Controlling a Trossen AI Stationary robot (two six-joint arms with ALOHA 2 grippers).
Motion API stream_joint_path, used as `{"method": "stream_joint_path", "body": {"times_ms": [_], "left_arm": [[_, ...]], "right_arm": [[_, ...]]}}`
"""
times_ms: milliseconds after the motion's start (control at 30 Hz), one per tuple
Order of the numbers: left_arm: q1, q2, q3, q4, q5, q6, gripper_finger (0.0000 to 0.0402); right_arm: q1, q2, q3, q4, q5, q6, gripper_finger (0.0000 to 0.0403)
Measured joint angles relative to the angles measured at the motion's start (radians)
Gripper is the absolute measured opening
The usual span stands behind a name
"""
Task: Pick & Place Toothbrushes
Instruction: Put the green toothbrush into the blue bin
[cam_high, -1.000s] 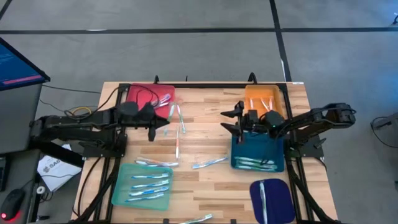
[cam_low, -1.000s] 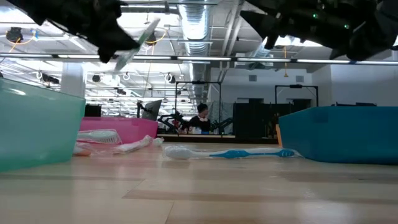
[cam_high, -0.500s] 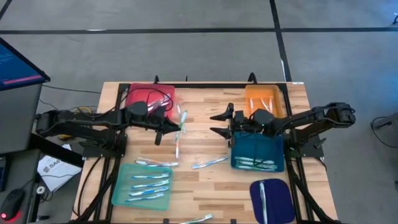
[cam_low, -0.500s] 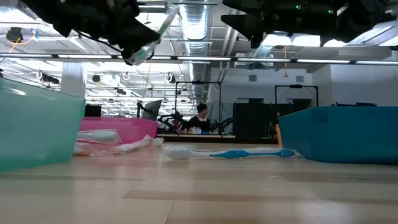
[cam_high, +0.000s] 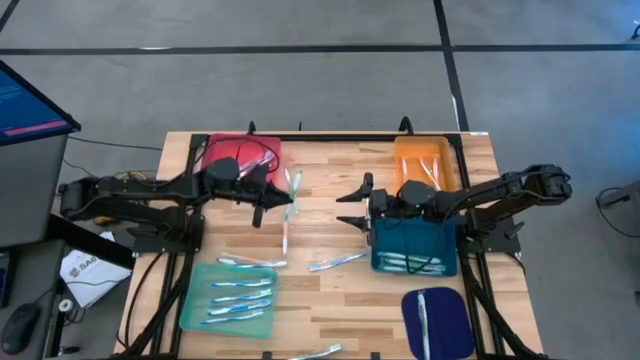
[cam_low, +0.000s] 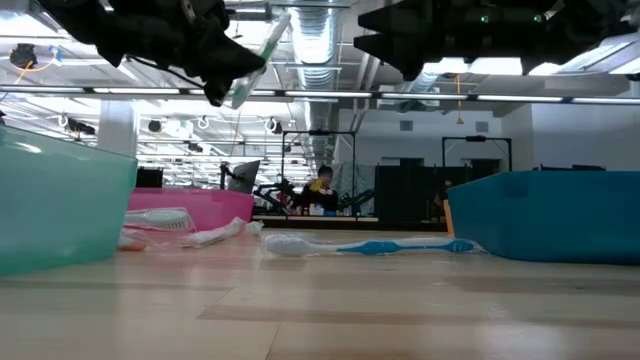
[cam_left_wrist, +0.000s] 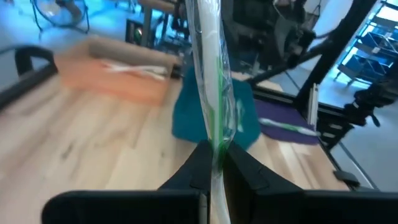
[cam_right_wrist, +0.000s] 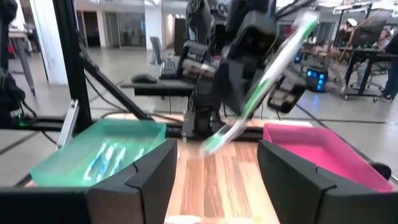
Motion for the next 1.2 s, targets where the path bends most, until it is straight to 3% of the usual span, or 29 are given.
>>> {"method": "stream_joint_path", "body": {"times_ms": [200,367,533,700,900,1200], "left_arm": [[0.095,0.015,0.001,0.118,0.090,0.047,0.0010],[0.201,0.077,0.001,0.215,0.194,0.038,0.0010],[0.279,0.186,0.014,0.373,0.329,-0.036,0.0010],[0.317,0.298,0.103,0.387,0.434,-0.068,0.0010],[0.332,0.384,0.204,0.389,0.482,-0.071,0.0010],[0.365,0.384,0.243,0.401,0.489,-0.110,0.0010]], "right_arm": [[-0.007,0.000,0.000,-0.070,0.000,-0.029,0.0218],[-0.095,0.000,-0.011,-0.076,-0.014,-0.034,0.0218],[-0.210,0.003,-0.011,-0.074,-0.154,-0.030,0.0218],[-0.281,0.004,-0.011,-0.071,-0.205,-0.049,0.0218],[-0.360,0.004,-0.011,-0.027,-0.258,-0.073,0.0218],[-0.446,0.004,-0.011,0.100,-0.343,0.053,0.0218]]}}
